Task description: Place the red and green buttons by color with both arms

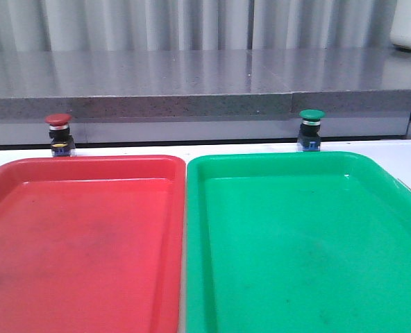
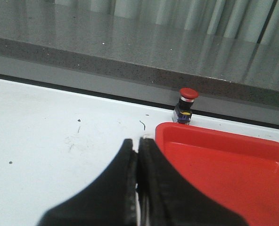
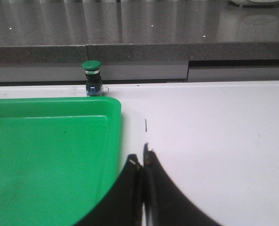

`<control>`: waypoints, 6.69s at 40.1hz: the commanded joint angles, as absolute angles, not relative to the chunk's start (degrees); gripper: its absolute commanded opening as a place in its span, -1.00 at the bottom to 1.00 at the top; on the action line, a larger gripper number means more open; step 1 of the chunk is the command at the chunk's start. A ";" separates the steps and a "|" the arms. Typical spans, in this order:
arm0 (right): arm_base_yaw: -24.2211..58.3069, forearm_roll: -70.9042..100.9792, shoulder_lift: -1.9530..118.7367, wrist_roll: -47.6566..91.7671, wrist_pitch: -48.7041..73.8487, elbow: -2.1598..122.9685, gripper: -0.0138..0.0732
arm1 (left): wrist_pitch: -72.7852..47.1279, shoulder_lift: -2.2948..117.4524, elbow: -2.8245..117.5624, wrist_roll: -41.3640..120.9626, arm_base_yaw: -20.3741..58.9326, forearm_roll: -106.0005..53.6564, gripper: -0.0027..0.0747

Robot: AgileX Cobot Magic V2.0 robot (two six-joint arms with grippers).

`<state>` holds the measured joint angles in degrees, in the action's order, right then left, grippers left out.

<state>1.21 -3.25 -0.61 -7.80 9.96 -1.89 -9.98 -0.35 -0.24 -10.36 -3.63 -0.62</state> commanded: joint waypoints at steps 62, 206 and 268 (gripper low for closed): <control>0.89 -3.45 23.94 -7.29 21.31 31.76 0.81 | -10.81 18.94 26.23 -5.95 -3.62 3.82 0.72; 0.89 -3.45 23.94 -7.29 21.31 31.76 0.81 | -22.79 87.10 51.06 -2.89 25.72 -2.95 -0.76; 0.89 -3.45 23.94 -7.29 21.31 31.76 0.81 | -25.17 33.45 33.32 -3.52 1.17 -3.52 -0.98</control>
<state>1.21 -3.25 23.12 -7.80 25.62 29.75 -32.09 41.13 35.95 -3.00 1.31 -2.80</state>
